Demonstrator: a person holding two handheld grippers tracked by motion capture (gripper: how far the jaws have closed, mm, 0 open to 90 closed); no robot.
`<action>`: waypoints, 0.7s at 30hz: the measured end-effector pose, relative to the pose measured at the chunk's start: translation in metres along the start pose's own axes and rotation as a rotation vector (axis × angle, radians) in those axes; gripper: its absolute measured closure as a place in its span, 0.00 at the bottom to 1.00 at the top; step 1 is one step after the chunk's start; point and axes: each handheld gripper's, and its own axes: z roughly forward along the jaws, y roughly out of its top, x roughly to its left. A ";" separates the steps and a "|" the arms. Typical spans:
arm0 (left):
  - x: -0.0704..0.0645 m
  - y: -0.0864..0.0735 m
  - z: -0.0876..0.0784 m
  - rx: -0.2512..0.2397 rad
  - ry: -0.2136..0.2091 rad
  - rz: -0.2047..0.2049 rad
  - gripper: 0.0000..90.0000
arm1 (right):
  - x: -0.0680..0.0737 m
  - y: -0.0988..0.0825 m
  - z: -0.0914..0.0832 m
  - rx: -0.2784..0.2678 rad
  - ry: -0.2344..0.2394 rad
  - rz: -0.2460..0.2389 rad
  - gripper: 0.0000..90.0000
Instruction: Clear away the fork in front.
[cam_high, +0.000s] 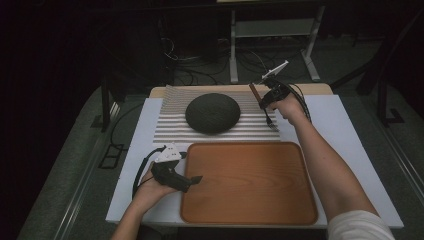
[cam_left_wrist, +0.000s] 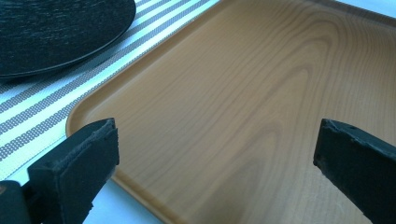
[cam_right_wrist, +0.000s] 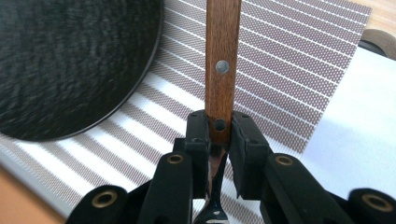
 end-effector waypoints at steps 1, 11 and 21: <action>0.000 0.000 0.000 -0.002 0.000 0.000 0.00 | 0.000 -0.003 -0.004 -0.008 0.007 -0.001 0.86; 0.000 0.000 0.000 -0.008 0.002 -0.004 0.00 | 0.007 -0.035 -0.041 -0.116 0.117 -0.061 0.86; -0.001 0.000 0.000 -0.005 0.005 -0.004 0.00 | 0.018 -0.076 -0.062 -0.208 0.181 -0.134 0.86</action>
